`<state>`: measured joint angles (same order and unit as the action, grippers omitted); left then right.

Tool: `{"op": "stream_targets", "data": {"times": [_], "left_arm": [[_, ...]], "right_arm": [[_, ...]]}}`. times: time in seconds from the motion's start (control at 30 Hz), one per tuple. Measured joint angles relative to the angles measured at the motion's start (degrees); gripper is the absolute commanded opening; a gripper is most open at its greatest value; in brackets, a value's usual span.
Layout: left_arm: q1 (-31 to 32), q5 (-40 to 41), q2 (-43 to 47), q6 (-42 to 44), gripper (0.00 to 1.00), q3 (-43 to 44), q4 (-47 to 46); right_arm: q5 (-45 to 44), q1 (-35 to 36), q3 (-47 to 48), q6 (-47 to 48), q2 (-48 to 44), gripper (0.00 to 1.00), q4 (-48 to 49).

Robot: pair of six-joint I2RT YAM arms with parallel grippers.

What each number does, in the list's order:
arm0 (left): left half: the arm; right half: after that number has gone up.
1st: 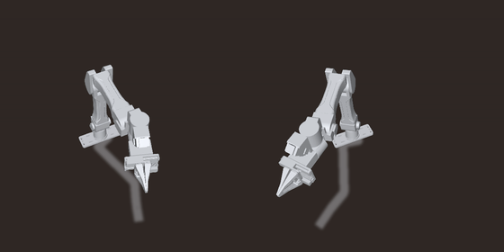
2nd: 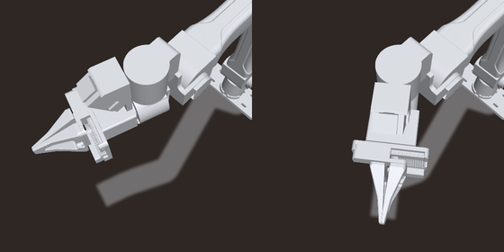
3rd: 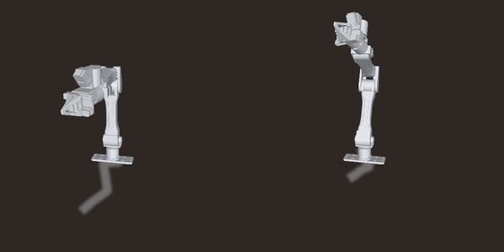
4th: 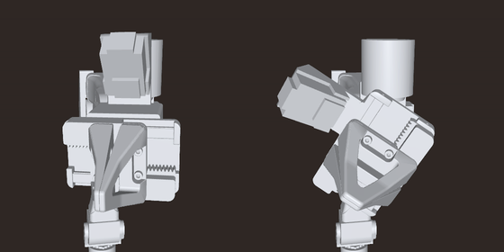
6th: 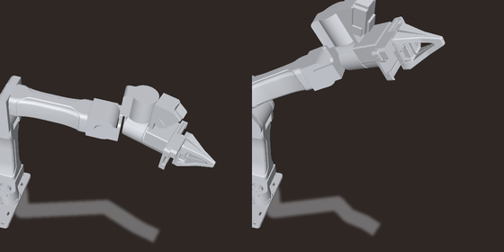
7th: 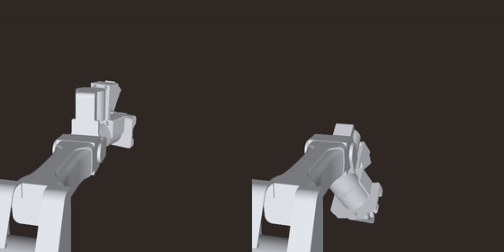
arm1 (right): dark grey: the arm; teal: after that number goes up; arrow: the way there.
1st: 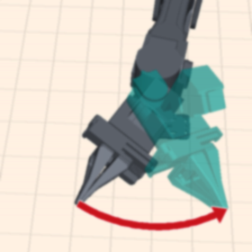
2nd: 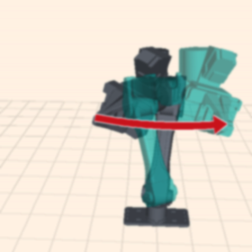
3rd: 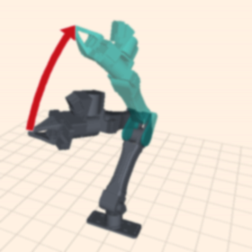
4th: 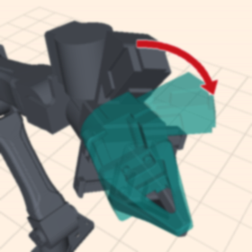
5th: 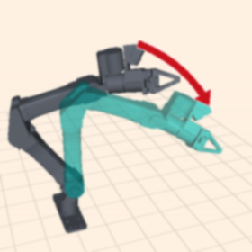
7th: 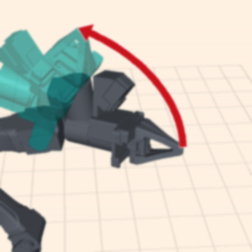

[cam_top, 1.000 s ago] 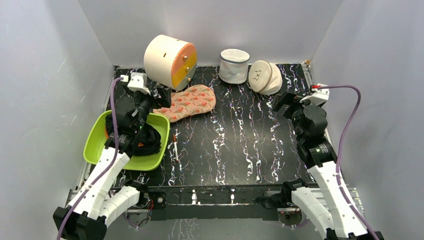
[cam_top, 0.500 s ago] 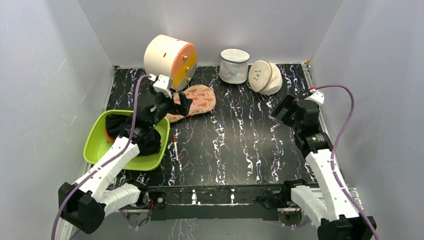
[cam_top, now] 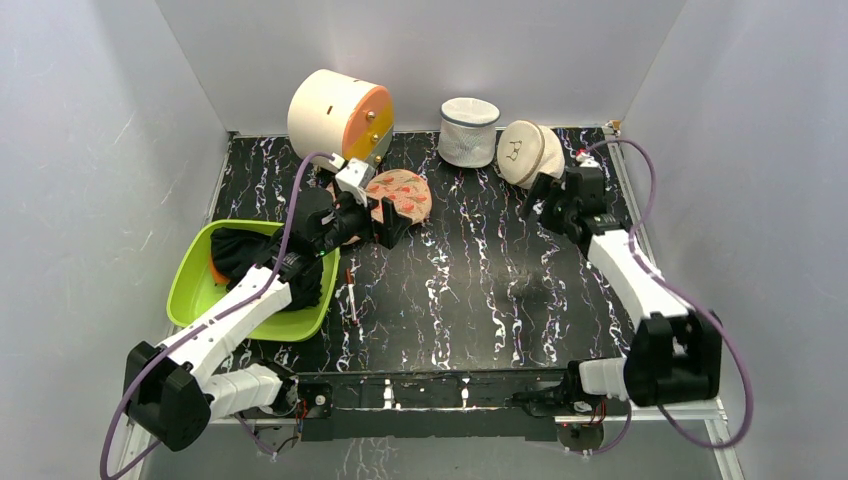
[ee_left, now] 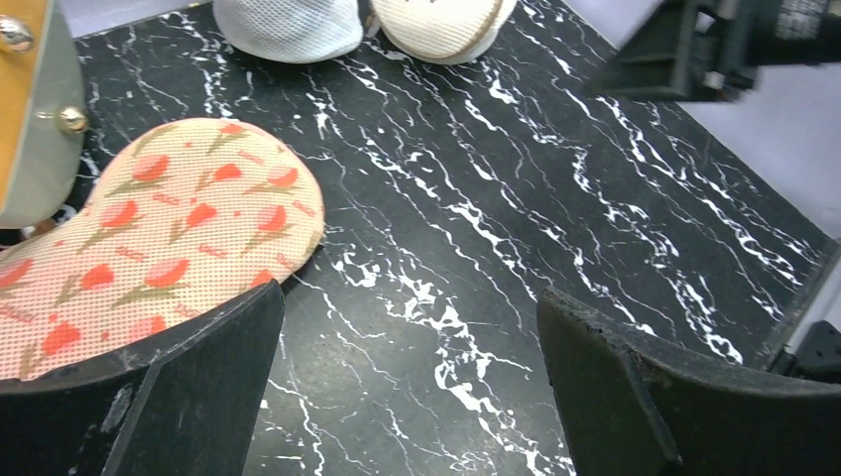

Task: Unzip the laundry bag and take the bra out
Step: Move the laundry bag to the center of the board.

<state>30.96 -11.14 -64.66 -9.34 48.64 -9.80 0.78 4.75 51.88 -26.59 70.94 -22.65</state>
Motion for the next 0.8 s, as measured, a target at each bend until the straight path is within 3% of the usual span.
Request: {"op": "stream_targets", "data": {"times": [0.43,0.57,0.8], "left_arm": [[0.4,-4.9,-1.8,-3.1,0.98,0.3,-0.5],[0.4,-5.9,-2.7,-3.7,0.98,0.6,-0.7],[0.4,-6.0,-3.5,-3.7,0.98,0.7,-0.5]], "right_arm": [[10.9,-7.3,25.4,-2.6,33.7,0.78,12.8],[13.2,-8.4,31.1,-5.2,40.7,0.68,15.1],[15.3,-8.3,30.7,-9.7,44.8,0.22,18.0]]}}
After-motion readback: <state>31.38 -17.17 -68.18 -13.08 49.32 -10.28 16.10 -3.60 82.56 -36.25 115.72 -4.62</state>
